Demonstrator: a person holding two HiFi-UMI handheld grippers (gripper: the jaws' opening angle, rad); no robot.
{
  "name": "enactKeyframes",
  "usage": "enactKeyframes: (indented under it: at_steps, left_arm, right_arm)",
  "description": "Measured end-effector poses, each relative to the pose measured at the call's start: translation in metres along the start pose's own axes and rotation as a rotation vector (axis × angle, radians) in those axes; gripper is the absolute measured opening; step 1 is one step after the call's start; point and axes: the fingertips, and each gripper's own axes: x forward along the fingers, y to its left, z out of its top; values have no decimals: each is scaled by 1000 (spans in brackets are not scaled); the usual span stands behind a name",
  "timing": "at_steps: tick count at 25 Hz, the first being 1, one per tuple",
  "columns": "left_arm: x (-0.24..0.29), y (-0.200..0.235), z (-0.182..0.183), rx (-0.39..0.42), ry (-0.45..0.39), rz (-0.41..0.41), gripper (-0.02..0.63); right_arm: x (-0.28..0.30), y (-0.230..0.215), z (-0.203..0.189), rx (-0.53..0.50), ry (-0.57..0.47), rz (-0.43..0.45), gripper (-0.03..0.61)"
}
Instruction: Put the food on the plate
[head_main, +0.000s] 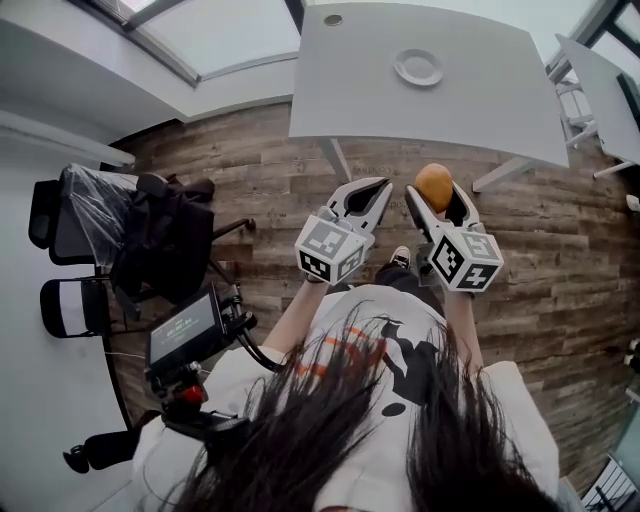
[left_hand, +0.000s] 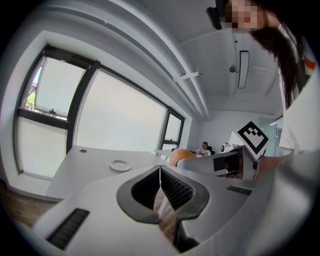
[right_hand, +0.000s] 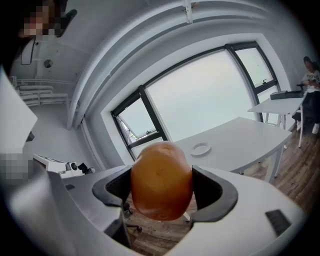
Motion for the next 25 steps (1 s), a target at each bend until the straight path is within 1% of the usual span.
enactKeyframes:
  at_steps: [4, 9, 14, 18, 21, 25]
  left_arm:
    - [1, 4, 4, 13, -15, 4, 6]
    - [0, 13, 7, 14, -38, 28, 6]
    - [35, 9, 9, 15, -22, 36, 6]
    - [49, 10, 12, 20, -13, 60, 6]
    - [50, 14, 9, 13, 3, 71, 6]
    - [100, 17, 16, 14, 35, 71, 6]
  right_arm:
    - [6, 2, 6, -16, -11, 11, 371]
    - [12, 3, 7, -28, -14, 23, 371]
    - [19, -33, 21, -8, -17, 27, 371]
    - [25, -45, 26, 8, -13, 45, 371]
    - [28, -42, 23, 19, 3, 60, 371]
    - [43, -80, 39, 49, 22, 70, 371]
